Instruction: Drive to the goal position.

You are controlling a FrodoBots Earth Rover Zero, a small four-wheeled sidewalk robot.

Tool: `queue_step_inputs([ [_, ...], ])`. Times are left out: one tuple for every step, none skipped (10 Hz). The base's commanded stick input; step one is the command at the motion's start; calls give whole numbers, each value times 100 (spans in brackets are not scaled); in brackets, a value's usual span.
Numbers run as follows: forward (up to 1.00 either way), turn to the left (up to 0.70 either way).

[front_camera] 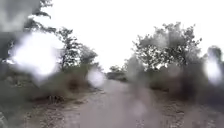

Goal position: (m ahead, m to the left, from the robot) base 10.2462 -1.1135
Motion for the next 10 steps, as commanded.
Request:
queue_step_inputs([
  [70,0],
  [70,0],
  [70,0],
  [70,0],
  [70,0],
  [70,0],
  [70,0],
  [70,0],
  [70,0],
  [70,0],
])
